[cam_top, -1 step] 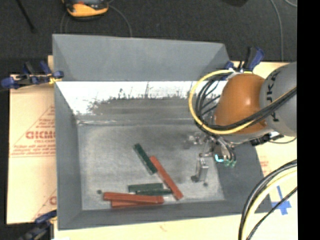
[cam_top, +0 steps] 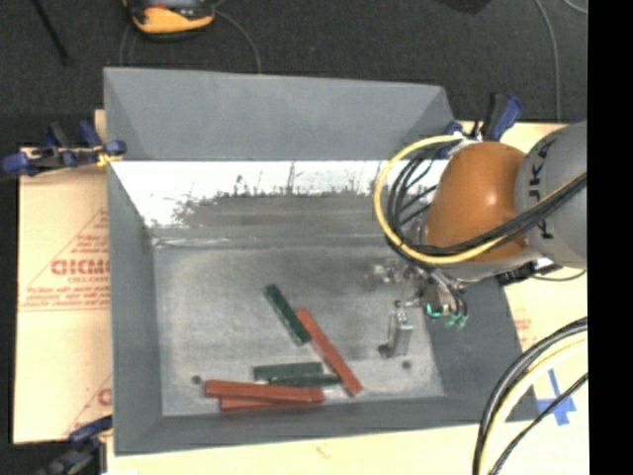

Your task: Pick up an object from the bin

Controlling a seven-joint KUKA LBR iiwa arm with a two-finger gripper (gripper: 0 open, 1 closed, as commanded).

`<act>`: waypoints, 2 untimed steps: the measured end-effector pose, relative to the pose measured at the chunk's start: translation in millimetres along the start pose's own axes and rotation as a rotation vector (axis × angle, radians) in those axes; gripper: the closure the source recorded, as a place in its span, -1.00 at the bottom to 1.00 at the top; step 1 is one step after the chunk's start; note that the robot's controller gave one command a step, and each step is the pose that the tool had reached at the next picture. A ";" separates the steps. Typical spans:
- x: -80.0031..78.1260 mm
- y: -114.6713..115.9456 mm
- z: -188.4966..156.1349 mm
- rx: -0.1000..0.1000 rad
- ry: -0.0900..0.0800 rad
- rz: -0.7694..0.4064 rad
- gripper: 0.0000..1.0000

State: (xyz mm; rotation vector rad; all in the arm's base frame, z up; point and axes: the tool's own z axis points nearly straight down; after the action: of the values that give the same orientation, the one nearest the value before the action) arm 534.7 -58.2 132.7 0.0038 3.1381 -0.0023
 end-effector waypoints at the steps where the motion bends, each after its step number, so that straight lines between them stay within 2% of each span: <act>1: 23.6 18.1 9.7 -0.001 -0.002 0.048 -1.00; 2: 18.1 44.4 24.7 -0.001 0.002 -0.013 -1.00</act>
Offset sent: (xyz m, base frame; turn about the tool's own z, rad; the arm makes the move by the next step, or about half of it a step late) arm 0.0049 0.0704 -0.0397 -0.1806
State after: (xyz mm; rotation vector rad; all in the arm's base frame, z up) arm 516.8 -13.7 107.9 -0.0172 3.1400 -0.0005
